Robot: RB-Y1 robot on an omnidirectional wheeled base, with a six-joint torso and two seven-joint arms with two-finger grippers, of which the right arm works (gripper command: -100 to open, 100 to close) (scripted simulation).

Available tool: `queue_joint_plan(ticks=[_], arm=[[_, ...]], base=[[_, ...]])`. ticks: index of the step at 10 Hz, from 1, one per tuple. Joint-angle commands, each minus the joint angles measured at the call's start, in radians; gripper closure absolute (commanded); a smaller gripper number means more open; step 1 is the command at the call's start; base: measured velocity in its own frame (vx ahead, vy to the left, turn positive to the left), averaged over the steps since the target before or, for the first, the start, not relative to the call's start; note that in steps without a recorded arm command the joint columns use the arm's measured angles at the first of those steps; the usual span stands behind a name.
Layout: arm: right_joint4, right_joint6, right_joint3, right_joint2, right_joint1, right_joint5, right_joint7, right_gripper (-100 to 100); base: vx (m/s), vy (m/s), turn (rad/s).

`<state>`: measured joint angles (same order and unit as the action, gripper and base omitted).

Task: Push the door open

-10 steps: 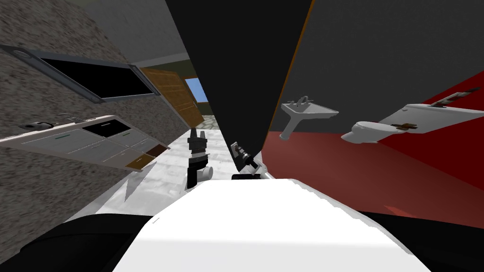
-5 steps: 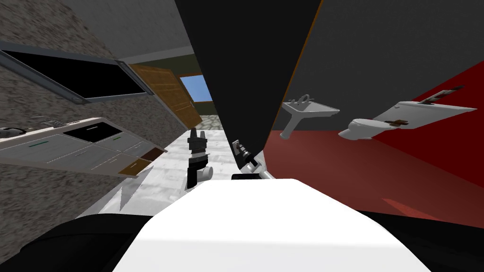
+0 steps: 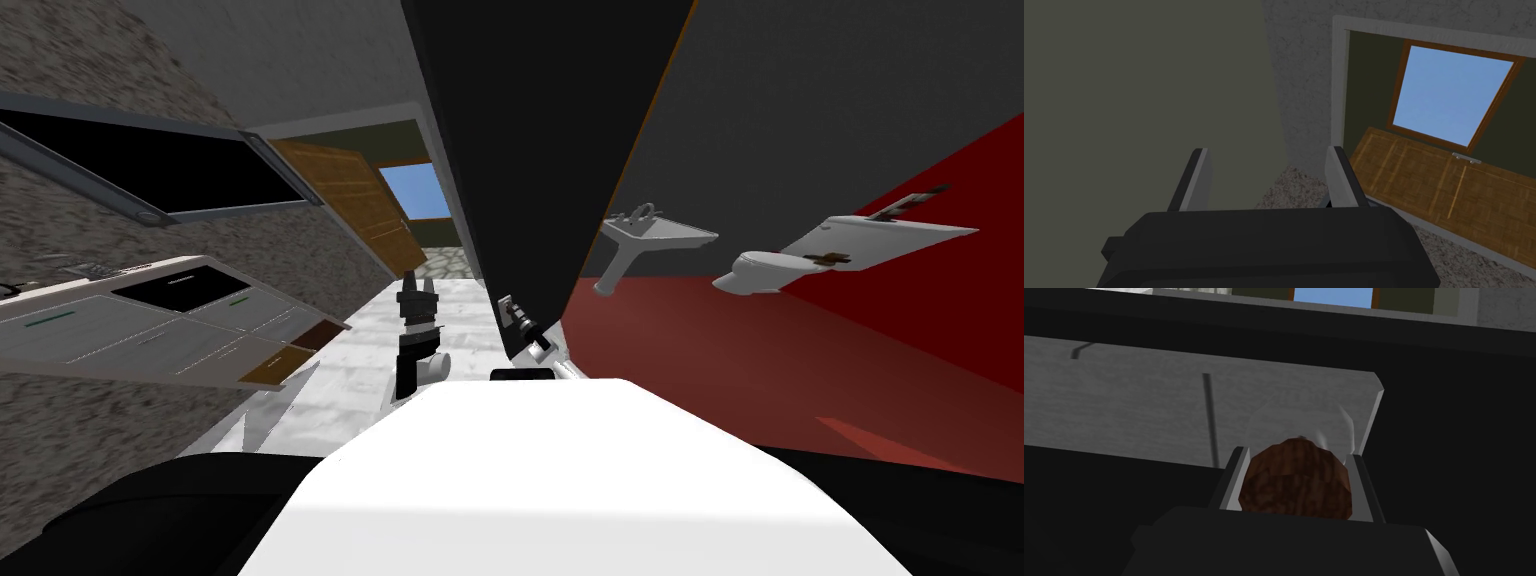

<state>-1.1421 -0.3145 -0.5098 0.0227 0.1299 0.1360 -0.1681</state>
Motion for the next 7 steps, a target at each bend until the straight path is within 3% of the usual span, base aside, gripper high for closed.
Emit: queue_joint_plan(ticks=[1,4,7], arm=[[0.008,0.002,0.032,0.002,0.012,-0.005,0.007,100],[0.017,0.001,0.071,-0.013,0.018,-0.012,0.017,100],[0.025,0.001,0.106,-0.05,0.023,-0.019,0.026,100]], base=[[0.108,0.205,-0.067],[0.091,0.195,-0.076],[0.098,0.184,-0.079]])
